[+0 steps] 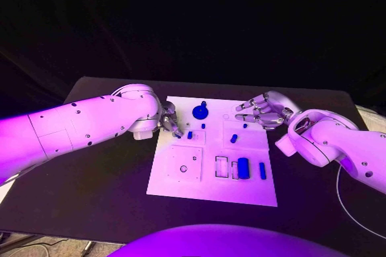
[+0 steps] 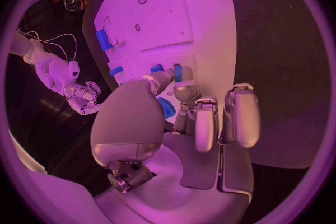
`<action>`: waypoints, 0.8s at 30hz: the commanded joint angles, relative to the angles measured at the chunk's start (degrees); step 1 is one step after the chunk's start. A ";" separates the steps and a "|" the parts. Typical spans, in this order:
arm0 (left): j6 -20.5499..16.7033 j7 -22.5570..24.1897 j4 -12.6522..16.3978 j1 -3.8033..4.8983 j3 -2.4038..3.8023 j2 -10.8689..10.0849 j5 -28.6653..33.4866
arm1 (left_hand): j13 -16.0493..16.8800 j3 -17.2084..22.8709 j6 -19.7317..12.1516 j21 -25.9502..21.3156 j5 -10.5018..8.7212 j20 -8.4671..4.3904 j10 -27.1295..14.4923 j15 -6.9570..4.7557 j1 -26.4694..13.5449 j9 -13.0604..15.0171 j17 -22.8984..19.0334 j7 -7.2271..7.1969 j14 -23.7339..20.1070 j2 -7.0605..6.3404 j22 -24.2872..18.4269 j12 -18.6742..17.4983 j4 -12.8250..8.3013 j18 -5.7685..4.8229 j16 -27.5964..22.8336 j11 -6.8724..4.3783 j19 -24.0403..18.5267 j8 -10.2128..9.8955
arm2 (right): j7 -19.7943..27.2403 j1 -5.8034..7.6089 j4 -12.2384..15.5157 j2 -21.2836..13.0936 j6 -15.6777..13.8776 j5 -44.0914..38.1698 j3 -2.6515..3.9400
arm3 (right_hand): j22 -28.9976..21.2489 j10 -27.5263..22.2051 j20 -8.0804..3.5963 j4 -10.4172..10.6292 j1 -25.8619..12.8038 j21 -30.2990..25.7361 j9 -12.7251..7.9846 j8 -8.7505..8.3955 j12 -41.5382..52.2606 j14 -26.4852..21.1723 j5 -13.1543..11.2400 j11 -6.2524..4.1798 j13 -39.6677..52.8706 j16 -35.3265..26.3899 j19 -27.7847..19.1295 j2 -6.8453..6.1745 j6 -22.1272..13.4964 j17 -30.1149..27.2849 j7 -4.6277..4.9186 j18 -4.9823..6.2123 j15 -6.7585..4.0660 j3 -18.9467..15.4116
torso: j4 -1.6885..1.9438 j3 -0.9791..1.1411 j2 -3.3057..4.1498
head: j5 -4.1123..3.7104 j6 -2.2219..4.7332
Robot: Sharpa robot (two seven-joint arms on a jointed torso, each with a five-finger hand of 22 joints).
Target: Assemble the parts on the task board
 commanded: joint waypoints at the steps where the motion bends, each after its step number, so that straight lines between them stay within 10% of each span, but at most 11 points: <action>1: 2.00 -0.18 -0.09 -0.43 -0.29 0.55 0.20 | 0.31 2.46 1.42 0.29 0.28 -0.34 0.56 -0.47 -1.09 -0.18 15.08 -0.79 6.03 -0.10 7.42 0.48 -3.20 -0.34 0.18 0.04 2.37 -0.28 | 0.40 -0.05 0.02 0.03 0.81 -0.13 -0.01 | -0.06 -0.11 -0.10 0.33 -0.47 -0.30 0.09 0.19 -0.08 3.73 0.26 -0.31 0.05 -0.28 -0.22 0.28 0.39 4.69 0.08 0.52 -0.12 -0.08 | 0.04 0.03 -0.02 | -0.03 -0.12; 24: 3.40 -0.56 -1.23 -0.43 -0.30 1.50 -0.57 | 2.26 -3.32 3.89 1.06 0.17 -0.72 1.67 -0.84 -6.12 -1.89 15.08 -1.33 6.03 -0.08 8.36 1.90 -0.83 -0.58 0.18 -0.38 2.76 -1.24 | 0.42 -0.06 0.00 -0.01 0.80 -0.13 -0.01 | -0.06 -0.11 -0.10 0.33 -0.47 -0.30 0.09 0.19 -0.08 3.73 0.26 -0.31 0.05 -0.28 -0.22 0.28 0.39 4.69 0.08 0.52 -0.12 -0.08 | -0.01 0.03 -0.04 | -0.08 -0.41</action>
